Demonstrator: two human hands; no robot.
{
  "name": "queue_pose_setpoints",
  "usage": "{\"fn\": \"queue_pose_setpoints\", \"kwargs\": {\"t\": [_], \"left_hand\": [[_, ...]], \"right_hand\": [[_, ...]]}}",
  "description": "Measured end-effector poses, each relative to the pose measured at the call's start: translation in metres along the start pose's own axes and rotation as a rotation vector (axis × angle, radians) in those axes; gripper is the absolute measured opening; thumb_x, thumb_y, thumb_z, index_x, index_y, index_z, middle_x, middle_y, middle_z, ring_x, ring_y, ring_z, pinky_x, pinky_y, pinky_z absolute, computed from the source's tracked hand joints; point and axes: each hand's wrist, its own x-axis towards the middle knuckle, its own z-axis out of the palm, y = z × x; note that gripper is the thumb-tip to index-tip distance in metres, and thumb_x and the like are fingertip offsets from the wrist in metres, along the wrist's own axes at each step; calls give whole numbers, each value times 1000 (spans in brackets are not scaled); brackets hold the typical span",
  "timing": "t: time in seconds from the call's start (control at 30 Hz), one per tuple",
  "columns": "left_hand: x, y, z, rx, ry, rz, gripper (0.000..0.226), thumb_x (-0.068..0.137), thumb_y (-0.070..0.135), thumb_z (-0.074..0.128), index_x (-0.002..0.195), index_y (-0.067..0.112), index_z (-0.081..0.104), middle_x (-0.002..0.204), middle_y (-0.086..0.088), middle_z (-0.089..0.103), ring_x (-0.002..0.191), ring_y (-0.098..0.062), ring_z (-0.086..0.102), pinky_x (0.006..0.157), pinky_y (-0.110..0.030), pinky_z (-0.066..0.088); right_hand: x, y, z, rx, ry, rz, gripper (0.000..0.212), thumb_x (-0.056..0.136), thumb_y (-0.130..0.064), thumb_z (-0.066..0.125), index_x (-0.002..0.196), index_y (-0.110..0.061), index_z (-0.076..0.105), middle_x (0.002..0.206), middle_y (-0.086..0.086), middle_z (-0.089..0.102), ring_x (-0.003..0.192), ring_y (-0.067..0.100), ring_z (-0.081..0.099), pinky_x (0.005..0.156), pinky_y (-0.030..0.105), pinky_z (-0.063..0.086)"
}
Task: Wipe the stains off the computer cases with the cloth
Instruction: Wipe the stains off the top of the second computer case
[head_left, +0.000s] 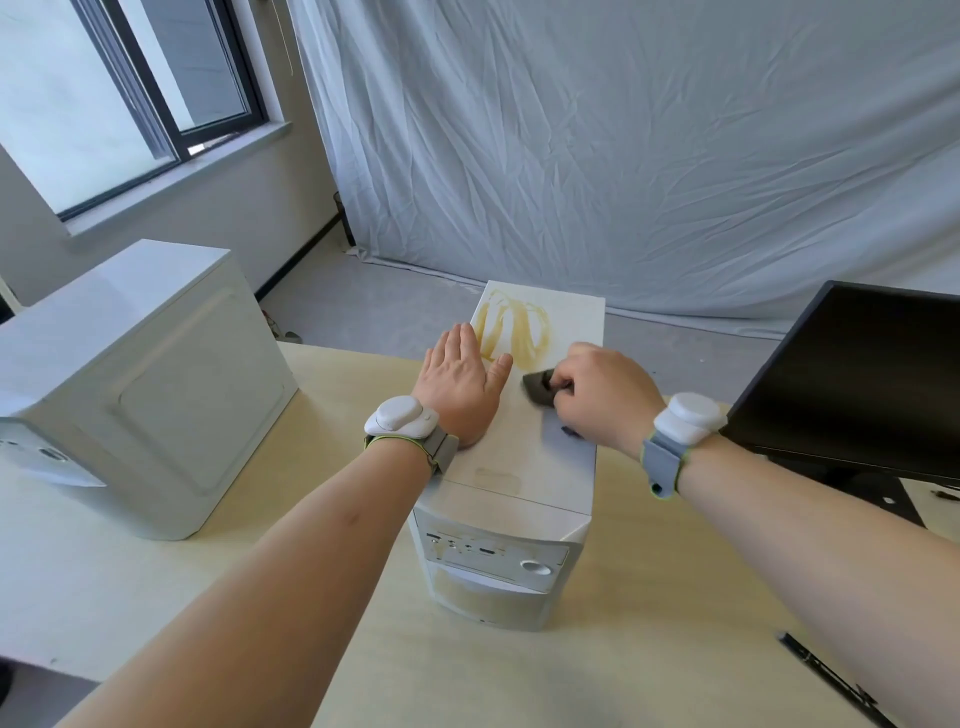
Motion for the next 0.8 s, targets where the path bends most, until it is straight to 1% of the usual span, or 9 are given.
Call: {"fn": "queue_pose_setpoints", "kwargs": {"t": [0.07,0.17,0.27,0.33,0.4,0.47,0.53,0.67,0.8], "left_hand": [[-2,1,-1,7,-3,2,78,106,55,15,159,0,3,168,-16,7,156,-28,3,126,-44,7],[-3,2,-2,5,-9,-8,76,106,53,17,159,0,4,168,-16,7,156,-28,3,126,-44,8],[-2,2,-2,-17,-8,-13,73,107,48,21,159,0,3,168,-16,6,156,-28,3,126,-43,7],[0,-1,0,-31,-11,-3,72,105,43,22,159,-1,4,168,-17,7,156,-29,4,126,-44,8],[2,-4,1,-45,-11,-3,76,97,43,19,157,-3,9,166,-20,12,154,-31,9,125,-44,11],[4,-6,1,-69,-8,-5,81,90,43,17,155,-3,12,164,-23,15,153,-32,12,125,-44,14],[2,-6,1,-92,-19,-1,81,90,42,17,158,0,7,167,-18,10,156,-29,5,126,-45,11],[0,-3,-1,-102,-19,11,78,93,41,18,159,3,5,169,-12,8,156,-25,0,126,-46,9],[0,-2,-1,-87,-21,6,69,103,33,25,160,2,3,169,-12,6,156,-25,-1,126,-45,7]], "right_hand": [[25,13,1,-65,27,105,22,80,-10,52,88,-11,72,96,0,50,81,28,51,63,29,35],[53,16,0,-104,37,251,12,78,-10,54,81,-7,65,100,8,53,76,32,52,56,29,34],[57,7,-2,-124,15,285,13,79,-16,51,81,-8,62,98,7,50,74,31,50,56,29,32],[43,-6,-1,-137,-9,236,22,77,-23,47,85,-11,64,96,4,49,75,31,50,62,29,35],[16,-18,1,-103,-23,110,27,70,-27,43,82,-15,65,90,1,53,75,31,52,62,29,37],[-14,-26,1,-26,-47,-45,23,70,-26,46,78,-18,66,84,-3,52,75,29,55,60,30,41],[-32,-21,-3,71,-82,-89,19,74,-26,53,79,-22,71,82,-6,53,77,25,56,62,31,44],[2,15,-7,56,4,75,16,81,-22,61,85,-21,76,93,-2,61,87,27,59,69,32,45],[50,41,-4,-89,75,300,24,90,-19,52,103,-14,72,115,13,55,102,37,58,72,32,40]]}}
